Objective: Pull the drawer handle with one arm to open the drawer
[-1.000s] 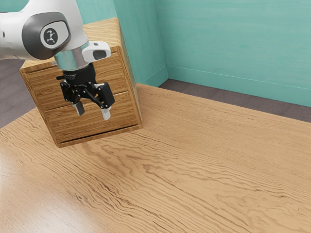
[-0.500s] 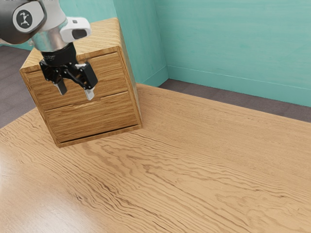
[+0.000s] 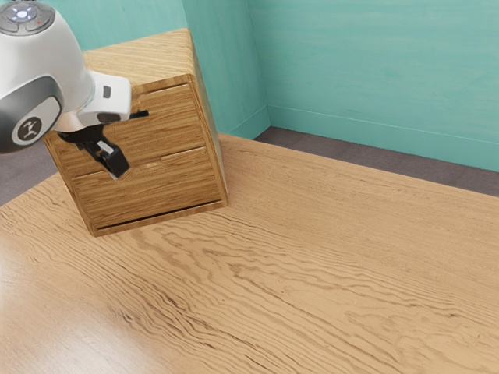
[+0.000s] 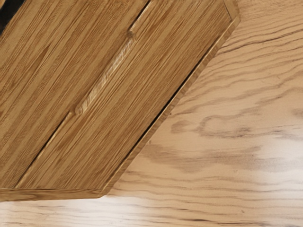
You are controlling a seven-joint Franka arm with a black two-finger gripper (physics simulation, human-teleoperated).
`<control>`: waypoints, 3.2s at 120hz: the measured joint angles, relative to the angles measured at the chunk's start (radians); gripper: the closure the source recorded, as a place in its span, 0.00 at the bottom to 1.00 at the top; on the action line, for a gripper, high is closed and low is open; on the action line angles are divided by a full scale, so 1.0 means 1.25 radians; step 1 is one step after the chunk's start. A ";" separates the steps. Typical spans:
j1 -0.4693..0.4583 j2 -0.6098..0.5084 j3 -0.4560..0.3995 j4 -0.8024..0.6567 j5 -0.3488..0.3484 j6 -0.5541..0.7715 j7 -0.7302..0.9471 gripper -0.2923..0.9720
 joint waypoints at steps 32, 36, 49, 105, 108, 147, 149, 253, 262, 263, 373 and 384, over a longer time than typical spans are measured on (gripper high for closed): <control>-0.049 0.083 0.103 0.072 0.042 0.067 0.068 0.23; -0.042 0.081 0.091 0.078 0.041 0.070 0.075 0.23; 0.164 0.081 -0.133 0.093 0.030 0.073 0.097 0.23; 0.370 0.116 -0.292 0.096 -0.036 0.110 0.162 0.23; 0.372 0.120 -0.289 0.096 -0.039 0.114 0.165 0.23; 0.366 0.124 -0.282 0.096 -0.042 0.172 0.222 0.23; 0.366 0.124 -0.282 0.096 -0.042 0.172 0.226 0.23; 0.372 0.208 -0.271 0.159 -0.107 0.199 0.326 0.23; 0.369 0.214 -0.272 0.160 -0.108 0.202 0.330 0.23; 0.369 0.215 -0.272 0.160 -0.108 0.202 0.330 0.23; 0.379 0.187 -0.272 0.100 -0.138 0.232 0.339 0.24; 0.375 0.157 -0.273 0.066 -0.139 0.234 0.331 0.24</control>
